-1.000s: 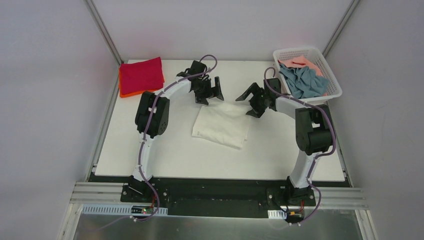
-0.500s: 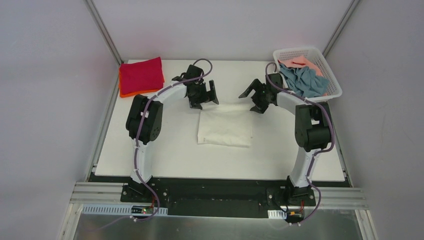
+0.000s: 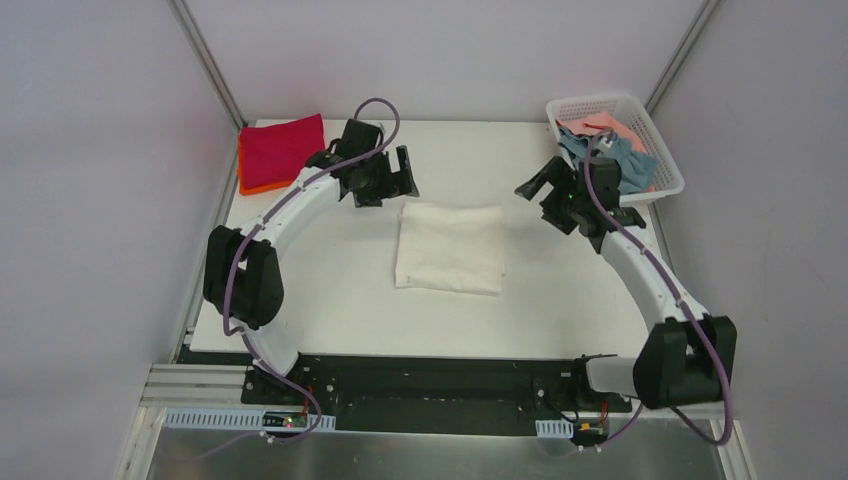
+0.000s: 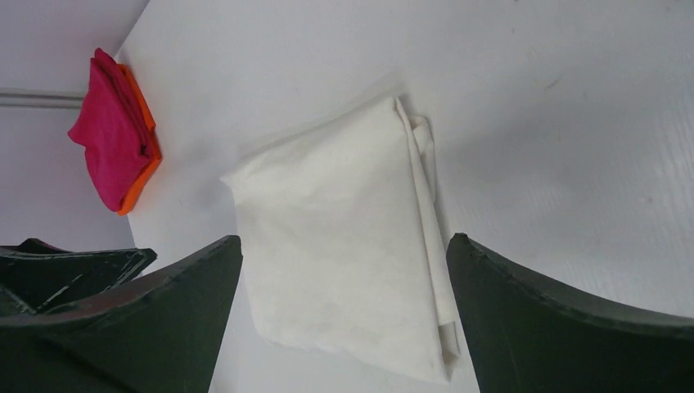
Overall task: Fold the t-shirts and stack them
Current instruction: Put the neatly folded tshirt into the corner of the board with the left arm
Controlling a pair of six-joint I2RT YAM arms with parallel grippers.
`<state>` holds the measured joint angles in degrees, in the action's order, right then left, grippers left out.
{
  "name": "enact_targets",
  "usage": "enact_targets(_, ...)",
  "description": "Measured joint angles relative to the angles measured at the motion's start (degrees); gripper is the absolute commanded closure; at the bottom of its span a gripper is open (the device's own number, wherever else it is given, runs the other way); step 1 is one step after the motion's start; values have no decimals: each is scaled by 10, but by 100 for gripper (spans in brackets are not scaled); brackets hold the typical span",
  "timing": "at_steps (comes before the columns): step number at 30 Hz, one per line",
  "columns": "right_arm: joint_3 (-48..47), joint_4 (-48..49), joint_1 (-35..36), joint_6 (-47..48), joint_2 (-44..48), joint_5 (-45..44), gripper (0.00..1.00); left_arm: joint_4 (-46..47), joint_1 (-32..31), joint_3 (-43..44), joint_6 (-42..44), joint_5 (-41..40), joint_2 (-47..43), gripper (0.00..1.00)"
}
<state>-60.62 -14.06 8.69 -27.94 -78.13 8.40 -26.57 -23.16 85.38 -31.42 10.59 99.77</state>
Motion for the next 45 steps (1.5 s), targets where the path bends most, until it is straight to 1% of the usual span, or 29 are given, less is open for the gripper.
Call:
enact_targets(3, 75, -3, -9, -21, 82, -8, 0, -1, 0, -30, -4, -3, -6, 1)
enact_targets(7, 167, -20, -31, -51, 170, -40, 1, -12, 0, -56, -11, -6, 11, 2)
enact_targets(12, 223, -37, -39, -62, 254, -62, 0, -12, -2, -56, -21, -6, 63, 8)
enact_targets(15, 230, -45, -39, -63, 295, -82, 0, -12, -7, -56, -23, -7, 94, 16)
enact_targets(18, 230, -48, -39, -63, 313, -98, 0, -12, -20, -56, -27, -6, 124, 27)
enact_targets(22, 230, -51, -40, -62, 314, -107, 0, -7, -35, -52, -38, -8, 137, 38)
enact_targets(25, 230, -54, -40, -61, 308, -110, 1, -4, -54, -51, -55, -24, 143, 46)
enact_targets(27, 230, -56, -40, -59, 300, -112, 0, -1, -71, -47, -67, -38, 146, 53)
enact_targets(30, 230, -59, -40, -59, 289, -113, 0, 2, -94, -35, -85, -53, 159, 68)
enact_targets(32, 230, -60, -40, -58, 285, -114, 1, 0, -104, -20, -98, -62, 172, 92)
enact_targets(33, 230, -60, -40, -57, 283, -114, 1, 0, -107, -12, -104, -67, 179, 100)
enact_targets(39, 230, -63, -41, -52, 283, -122, 0, -54, -113, 61, -119, -103, 221, 100)
enact_targets(42, 230, -63, -42, -48, 285, -126, 0, -77, -120, 104, -108, -151, 240, 100)
enact_targets(45, 230, -63, -42, -44, 288, -130, 1, -90, -122, 139, -77, -223, 256, 100)
